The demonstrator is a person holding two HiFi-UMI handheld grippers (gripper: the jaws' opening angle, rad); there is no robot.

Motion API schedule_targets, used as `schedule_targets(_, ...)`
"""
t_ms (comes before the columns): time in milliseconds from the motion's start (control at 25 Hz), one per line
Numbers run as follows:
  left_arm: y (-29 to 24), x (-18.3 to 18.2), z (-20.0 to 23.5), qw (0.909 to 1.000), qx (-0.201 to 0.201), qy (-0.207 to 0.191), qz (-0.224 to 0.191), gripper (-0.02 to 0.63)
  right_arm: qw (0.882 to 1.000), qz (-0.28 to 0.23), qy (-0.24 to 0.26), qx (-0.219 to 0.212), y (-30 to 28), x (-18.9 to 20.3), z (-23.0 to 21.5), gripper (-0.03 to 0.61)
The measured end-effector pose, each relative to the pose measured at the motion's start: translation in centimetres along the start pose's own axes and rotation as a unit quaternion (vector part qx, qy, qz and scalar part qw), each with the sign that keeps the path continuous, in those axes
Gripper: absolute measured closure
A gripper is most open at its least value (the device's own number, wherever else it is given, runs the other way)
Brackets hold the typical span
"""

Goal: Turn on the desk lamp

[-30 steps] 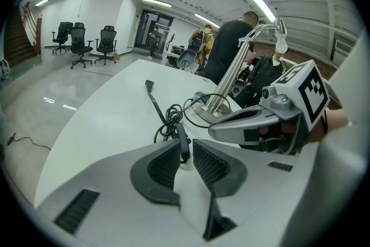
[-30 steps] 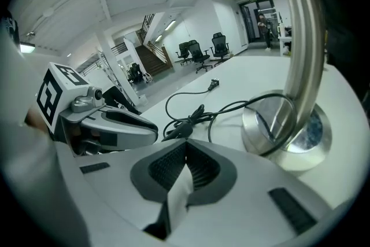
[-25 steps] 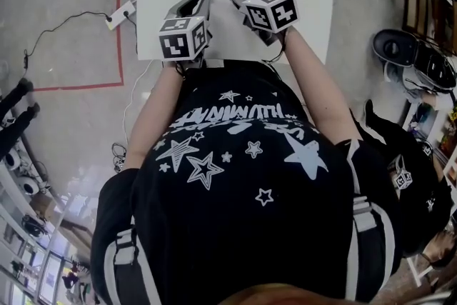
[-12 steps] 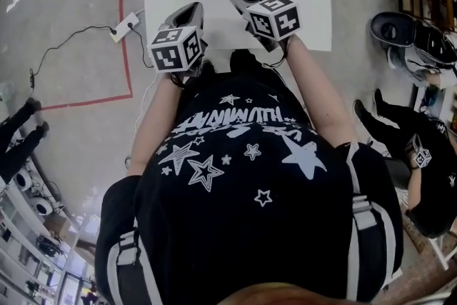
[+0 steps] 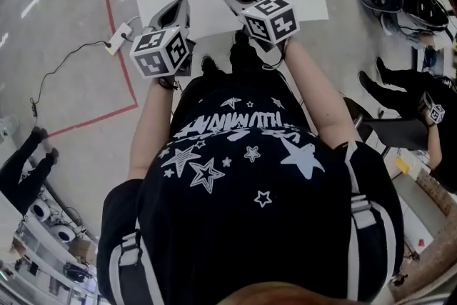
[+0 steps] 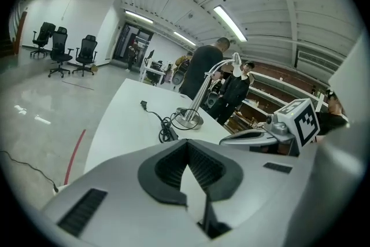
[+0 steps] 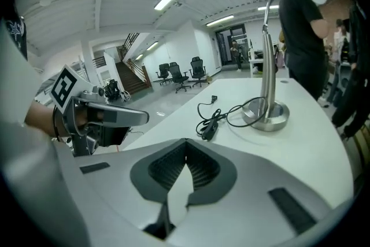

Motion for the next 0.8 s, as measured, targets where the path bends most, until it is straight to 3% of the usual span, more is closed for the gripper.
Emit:
schedule_targets(360, 2.1, 0.7, -3.8, 0.9996, 0.028, -0.001, 0.002, 0.606, 1.000, -0.020, -0.010, 0.018, 4.2, 0.1, 1.5, 0.574)
schedule_targets(560, 3.7, 1.3, -5.8, 0.9998, 0.018, -0.008, -0.003, 0.606, 0.998, -0.040, -0.037, 0.023, 6.6, 1.0, 1.2, 0.574)
schedule_targets(800, 7.0, 2.9, -9.7, 0.9995, -0.005, -0.018, -0.024, 0.606, 0.998, -0.047, -0.035, 0.018, 11.6, 3.2, 2.7, 0.574)
Point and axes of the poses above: the fingertips, and each gripper's own axes: y backward along the fingers, z to its left, x out of its underside, the point moved 5 cm from there along y, backward along the fingers, and after that the axes turned 14 degrees about -z, right-handed, at the moved point
